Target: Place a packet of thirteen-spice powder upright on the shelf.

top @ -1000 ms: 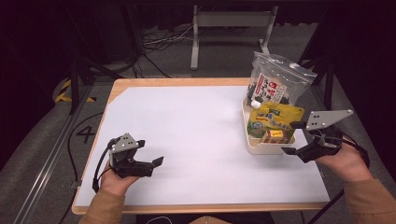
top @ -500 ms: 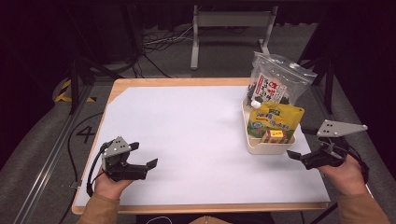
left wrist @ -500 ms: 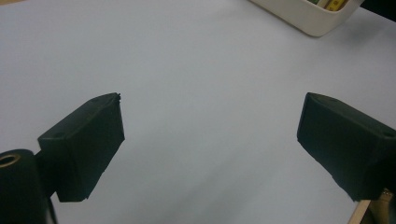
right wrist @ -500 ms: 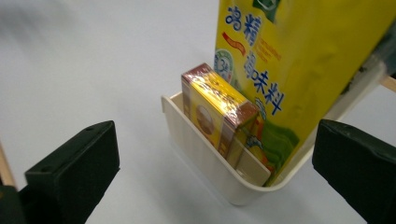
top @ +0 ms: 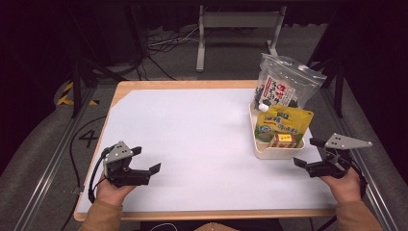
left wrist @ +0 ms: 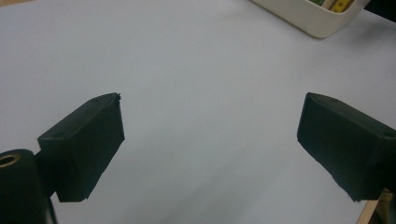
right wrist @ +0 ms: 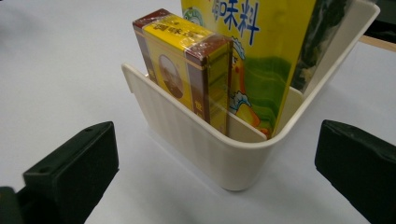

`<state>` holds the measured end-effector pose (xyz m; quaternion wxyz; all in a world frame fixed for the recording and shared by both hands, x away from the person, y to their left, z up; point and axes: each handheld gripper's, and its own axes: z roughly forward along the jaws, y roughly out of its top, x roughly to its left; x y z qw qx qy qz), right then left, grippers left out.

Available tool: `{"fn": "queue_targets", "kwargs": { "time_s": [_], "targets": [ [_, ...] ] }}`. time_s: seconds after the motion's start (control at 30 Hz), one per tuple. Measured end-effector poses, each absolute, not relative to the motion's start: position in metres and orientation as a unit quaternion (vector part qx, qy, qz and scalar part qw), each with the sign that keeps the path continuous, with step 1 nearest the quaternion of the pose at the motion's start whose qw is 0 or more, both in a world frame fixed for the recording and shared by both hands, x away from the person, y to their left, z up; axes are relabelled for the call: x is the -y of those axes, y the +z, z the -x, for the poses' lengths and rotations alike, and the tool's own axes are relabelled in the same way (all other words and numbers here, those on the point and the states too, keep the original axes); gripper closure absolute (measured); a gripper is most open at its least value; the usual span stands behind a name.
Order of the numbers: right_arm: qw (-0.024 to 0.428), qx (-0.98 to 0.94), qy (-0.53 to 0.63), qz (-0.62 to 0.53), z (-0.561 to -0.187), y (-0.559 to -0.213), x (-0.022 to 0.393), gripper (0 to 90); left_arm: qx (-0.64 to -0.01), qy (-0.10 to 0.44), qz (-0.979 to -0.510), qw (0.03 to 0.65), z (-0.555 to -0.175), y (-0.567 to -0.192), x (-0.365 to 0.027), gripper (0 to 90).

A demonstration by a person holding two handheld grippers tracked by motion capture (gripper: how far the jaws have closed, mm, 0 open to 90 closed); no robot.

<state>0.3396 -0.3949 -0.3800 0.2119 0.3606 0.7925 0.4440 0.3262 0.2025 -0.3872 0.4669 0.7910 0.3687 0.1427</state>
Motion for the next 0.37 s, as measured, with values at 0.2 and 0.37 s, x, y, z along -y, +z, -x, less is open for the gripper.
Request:
{"fn": "queue_targets", "kwargs": {
  "time_s": [0.2, 0.37],
  "targets": [
    [0.223, -0.785, 0.452, -0.360, -0.3373, -0.3783, 0.3965, 0.0, -0.370, 0.143, -0.790, 0.468, -0.3269, -0.3876, -0.2034, 7.6],
    [0.233, -0.779, 0.457, -0.360, -0.3350, -0.3753, 0.3974, 0.0, -0.373, 0.142, -0.786, 0.472, -0.3269, -0.3878, -0.2054, 7.7]
  ]
}}
